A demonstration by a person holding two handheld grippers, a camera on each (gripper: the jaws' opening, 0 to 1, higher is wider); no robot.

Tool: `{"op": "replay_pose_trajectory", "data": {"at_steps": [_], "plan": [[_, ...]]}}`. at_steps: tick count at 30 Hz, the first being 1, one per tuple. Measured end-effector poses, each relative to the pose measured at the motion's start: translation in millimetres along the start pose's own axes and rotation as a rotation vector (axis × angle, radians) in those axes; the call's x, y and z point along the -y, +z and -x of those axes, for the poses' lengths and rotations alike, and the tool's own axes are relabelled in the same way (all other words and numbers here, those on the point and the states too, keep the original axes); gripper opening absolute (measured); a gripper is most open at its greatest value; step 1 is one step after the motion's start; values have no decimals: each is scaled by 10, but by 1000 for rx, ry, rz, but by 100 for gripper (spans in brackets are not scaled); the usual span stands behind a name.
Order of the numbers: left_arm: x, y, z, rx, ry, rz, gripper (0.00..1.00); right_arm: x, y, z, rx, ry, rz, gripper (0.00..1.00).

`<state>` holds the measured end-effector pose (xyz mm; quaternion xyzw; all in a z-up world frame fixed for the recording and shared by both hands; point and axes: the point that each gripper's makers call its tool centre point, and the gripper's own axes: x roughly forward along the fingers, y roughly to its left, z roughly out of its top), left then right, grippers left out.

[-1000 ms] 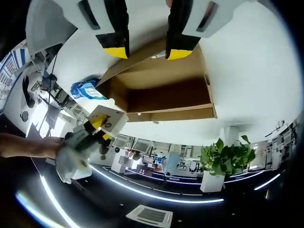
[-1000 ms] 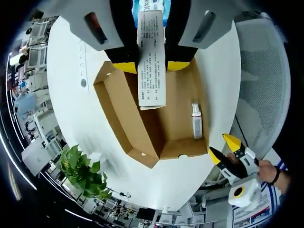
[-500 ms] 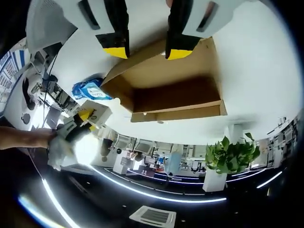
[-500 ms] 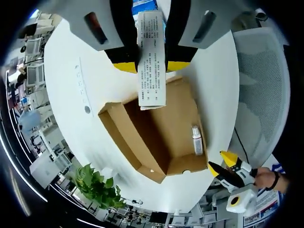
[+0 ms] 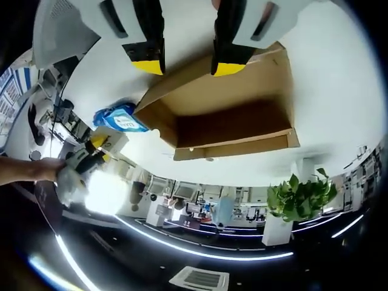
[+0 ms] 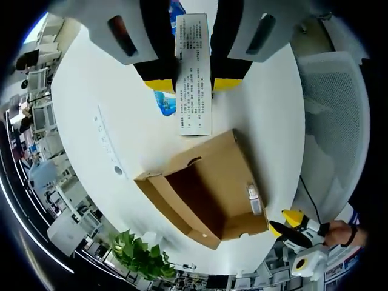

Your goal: Operate the shoe box by opening the lid, removing the specified soft item, and placing it in the target area until the item is outside and the box remains undamaged.

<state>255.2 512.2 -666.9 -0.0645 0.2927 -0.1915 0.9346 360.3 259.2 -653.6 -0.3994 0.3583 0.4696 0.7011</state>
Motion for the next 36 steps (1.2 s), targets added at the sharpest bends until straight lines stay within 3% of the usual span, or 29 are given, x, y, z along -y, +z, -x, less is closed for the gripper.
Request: {"op": "replay_pose_trajectory", "data": {"at_steps": [12, 25, 36], "plan": [[117, 11, -79, -9, -9, -11, 31, 77, -482, 182, -32, -17, -38, 18], [195, -20, -116, -14, -4, -7, 31, 212, -1248, 413, -101, -41, -117, 18], [218, -28, -129, -25, 12, -11, 31, 339, -1673, 538, -128, -67, -179, 18]]}}
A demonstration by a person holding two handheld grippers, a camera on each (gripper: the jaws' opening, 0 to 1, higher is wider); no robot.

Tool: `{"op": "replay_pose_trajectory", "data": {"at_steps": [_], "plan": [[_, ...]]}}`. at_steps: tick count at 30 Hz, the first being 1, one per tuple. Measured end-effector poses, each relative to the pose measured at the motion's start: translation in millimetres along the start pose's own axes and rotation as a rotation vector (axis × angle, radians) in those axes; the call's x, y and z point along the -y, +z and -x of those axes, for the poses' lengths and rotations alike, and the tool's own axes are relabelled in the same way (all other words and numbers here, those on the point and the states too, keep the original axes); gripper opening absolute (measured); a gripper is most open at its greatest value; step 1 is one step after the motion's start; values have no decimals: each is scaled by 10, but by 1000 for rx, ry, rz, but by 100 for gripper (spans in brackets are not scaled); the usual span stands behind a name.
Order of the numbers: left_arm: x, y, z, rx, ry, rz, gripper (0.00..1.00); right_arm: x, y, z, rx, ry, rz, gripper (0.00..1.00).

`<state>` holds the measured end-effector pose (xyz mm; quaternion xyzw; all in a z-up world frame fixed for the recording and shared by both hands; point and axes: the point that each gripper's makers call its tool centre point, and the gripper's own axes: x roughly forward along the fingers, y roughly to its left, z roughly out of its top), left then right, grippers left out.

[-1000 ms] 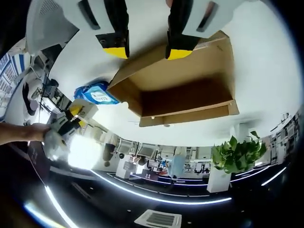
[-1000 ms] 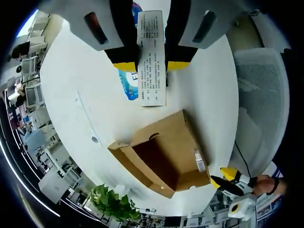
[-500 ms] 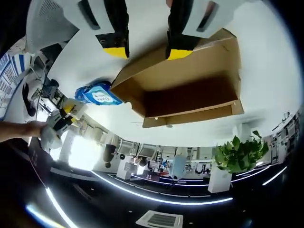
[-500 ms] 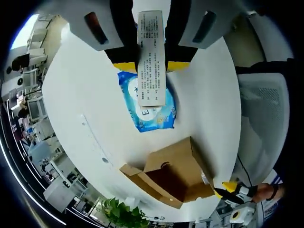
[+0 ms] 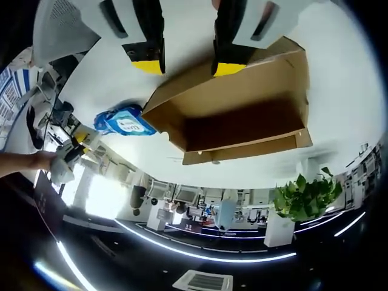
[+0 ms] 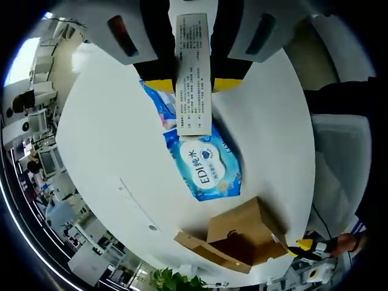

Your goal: Operate the shoe box by opening the lid, removing the specified soft item, and placing it in the target area until the item is outside and the box remains undamaged.

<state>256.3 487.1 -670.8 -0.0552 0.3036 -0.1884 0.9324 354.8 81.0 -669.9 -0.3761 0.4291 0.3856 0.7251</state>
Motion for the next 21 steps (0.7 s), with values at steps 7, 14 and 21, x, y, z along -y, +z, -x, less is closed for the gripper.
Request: {"op": "replay_pose_trajectory", "data": {"at_steps": [7, 14, 21], "plan": [[58, 18, -43, -7, 1, -7, 31, 108, -121, 15, -11, -8, -10, 18], [65, 20, -56, -10, 7, -3, 31, 242, -159, -9, -21, -10, -19, 18], [6, 11, -33, -5, 32, 18, 31, 426, -138, -57, -34, -11, -1, 18]]}}
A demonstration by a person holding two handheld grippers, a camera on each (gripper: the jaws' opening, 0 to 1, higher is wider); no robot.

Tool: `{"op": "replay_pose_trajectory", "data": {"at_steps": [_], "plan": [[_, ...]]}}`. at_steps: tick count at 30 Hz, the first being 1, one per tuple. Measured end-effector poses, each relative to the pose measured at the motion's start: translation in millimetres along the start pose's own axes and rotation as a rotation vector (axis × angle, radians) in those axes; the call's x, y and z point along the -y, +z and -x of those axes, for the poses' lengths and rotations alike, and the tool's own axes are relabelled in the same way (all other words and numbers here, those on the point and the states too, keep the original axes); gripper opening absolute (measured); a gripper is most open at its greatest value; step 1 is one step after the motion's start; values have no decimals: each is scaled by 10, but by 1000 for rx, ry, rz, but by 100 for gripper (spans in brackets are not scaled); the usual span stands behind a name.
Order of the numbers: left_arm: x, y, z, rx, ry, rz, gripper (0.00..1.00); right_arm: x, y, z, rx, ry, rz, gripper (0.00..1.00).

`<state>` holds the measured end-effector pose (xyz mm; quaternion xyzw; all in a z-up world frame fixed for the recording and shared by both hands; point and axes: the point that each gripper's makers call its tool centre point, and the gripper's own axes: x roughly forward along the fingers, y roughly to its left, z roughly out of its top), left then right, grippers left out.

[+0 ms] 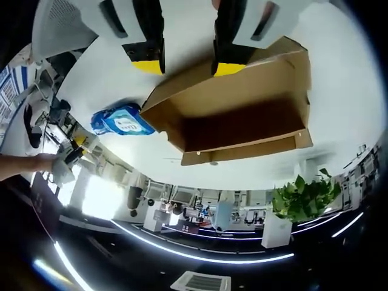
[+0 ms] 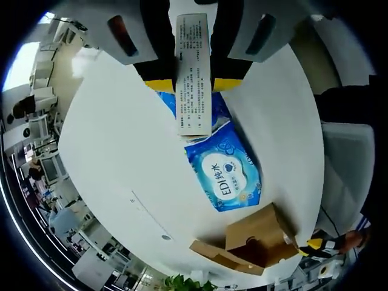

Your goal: Operate the shoe box by opening the lid, removing the specified soft item, and placing it in the target area until the item is outside and the box remains undamaged.

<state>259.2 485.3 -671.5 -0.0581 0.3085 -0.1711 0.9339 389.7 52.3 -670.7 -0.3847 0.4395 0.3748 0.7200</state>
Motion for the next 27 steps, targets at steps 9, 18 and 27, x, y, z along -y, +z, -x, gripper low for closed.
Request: {"op": "replay_pose_trajectory", "data": {"at_steps": [9, 18, 27], "plan": [[-112, -35, 76, -4, 33, 17, 31, 289, 111, -137, -12, -27, 54, 18], [-233, -23, 183, 0, 72, 27, 31, 438, 214, -345, -23, -23, 132, 18], [-251, -28, 248, -10, 94, 20, 31, 434, 296, -588, -59, -11, 251, 18]]}}
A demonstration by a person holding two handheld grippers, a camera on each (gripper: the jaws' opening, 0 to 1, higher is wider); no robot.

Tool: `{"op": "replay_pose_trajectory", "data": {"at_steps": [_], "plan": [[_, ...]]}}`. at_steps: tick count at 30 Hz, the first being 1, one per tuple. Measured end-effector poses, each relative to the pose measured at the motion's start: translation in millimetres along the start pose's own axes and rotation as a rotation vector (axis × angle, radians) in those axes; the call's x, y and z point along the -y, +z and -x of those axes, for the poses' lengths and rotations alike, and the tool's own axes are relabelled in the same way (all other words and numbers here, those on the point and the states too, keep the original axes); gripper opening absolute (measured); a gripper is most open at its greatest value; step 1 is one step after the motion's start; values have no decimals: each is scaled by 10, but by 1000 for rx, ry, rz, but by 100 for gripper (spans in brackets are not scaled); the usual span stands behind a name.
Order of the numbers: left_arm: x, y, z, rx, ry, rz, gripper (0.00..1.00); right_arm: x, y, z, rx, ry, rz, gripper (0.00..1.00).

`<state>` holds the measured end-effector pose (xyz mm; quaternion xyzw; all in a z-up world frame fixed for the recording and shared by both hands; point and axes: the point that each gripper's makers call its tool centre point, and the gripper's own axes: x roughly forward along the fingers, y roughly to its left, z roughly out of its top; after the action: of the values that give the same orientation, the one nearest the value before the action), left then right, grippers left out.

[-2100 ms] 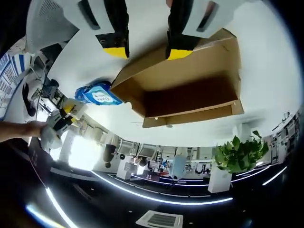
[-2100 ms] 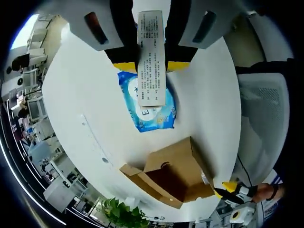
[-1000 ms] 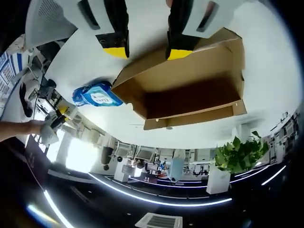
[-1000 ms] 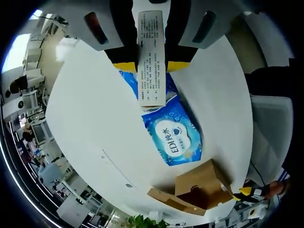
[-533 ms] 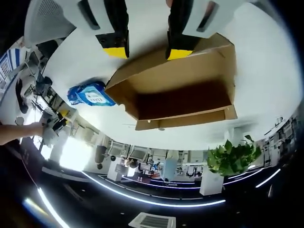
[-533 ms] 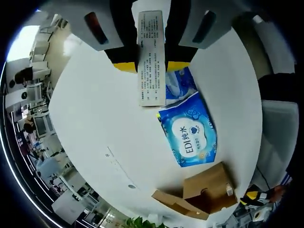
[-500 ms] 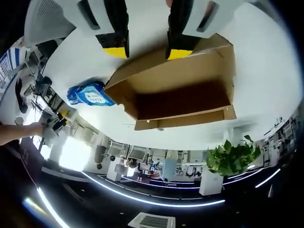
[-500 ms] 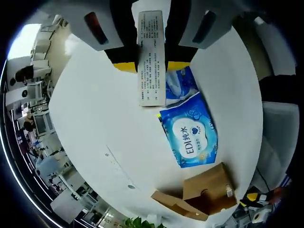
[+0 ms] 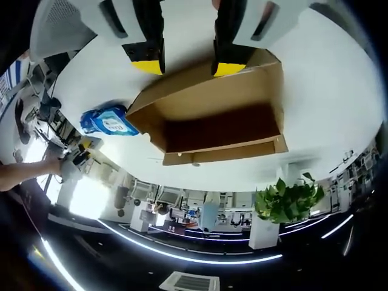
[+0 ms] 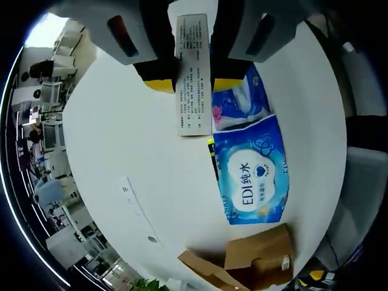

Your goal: Operate the shoe box by opening the lid, removing the specified soft item, and placing it in the target area until the item is outside and the box remains undamaged.

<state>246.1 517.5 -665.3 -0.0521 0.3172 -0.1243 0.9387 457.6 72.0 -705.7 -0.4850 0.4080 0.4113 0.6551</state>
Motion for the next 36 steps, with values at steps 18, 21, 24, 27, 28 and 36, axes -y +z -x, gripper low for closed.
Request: {"op": "replay_pose_trajectory", "data": {"at_steps": [18, 21, 24, 27, 28, 36], "plan": [[35, 48, -30, -8, 12, -15, 31, 60, 26, -321, -23, 55, 89, 18], [38, 52, -44, -13, 13, -15, 31, 84, 17, -357, -24, 58, 88, 18], [43, 59, -55, -15, 14, -16, 30, 84, -16, -409, -34, 66, 104, 18], [46, 67, -79, -18, 15, -18, 30, 61, -34, -442, -36, 72, 111, 18], [47, 71, -85, -19, 14, -19, 30, 57, -37, -447, -37, 75, 115, 18], [81, 105, -121, -14, 9, -15, 30, 52, -17, -463, -37, 102, 134, 16]]}}
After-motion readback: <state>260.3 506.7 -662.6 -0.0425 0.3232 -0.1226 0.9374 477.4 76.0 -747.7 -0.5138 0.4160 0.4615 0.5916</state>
